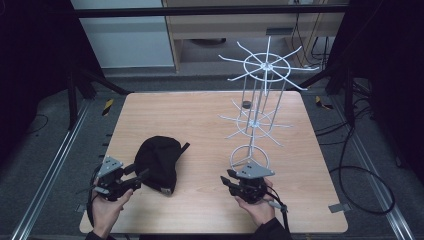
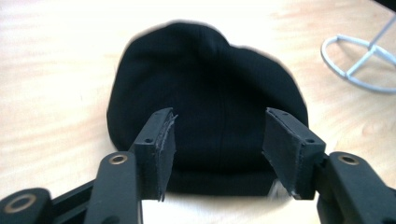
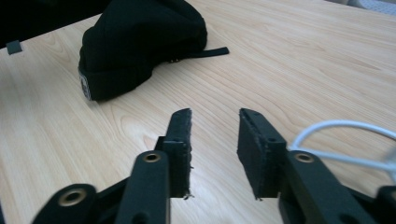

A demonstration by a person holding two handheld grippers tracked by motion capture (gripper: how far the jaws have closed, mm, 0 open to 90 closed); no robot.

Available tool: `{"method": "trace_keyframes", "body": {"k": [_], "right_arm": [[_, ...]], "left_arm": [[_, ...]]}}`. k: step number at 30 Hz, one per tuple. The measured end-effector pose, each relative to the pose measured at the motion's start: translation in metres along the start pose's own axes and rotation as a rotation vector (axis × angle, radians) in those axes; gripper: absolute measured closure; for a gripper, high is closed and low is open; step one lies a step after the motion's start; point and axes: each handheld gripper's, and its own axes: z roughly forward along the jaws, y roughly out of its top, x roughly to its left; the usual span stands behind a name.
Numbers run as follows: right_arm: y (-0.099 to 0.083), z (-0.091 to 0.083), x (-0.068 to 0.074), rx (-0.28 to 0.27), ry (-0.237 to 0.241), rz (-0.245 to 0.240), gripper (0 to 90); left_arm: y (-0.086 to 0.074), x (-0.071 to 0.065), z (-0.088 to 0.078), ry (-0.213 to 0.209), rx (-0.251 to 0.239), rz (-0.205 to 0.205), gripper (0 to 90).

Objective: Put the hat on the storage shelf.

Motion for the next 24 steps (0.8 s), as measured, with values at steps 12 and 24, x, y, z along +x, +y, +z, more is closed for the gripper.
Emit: {"method": "trace_keyframes", "body": {"k": [12,24], "right_arm": [[-0.032,-0.055,-0.026,-0.037,-0.101,0.059,47.7],[-0.048,-0.072,-0.062,-0.039,-0.203,0.156,42.2]], "left_arm": [[0.038,0.000,0.053,0.043,0.012,-0.032,37.1],[0.030,0.001,0.086,0.037,0.135,-0.119,60.4]]}}
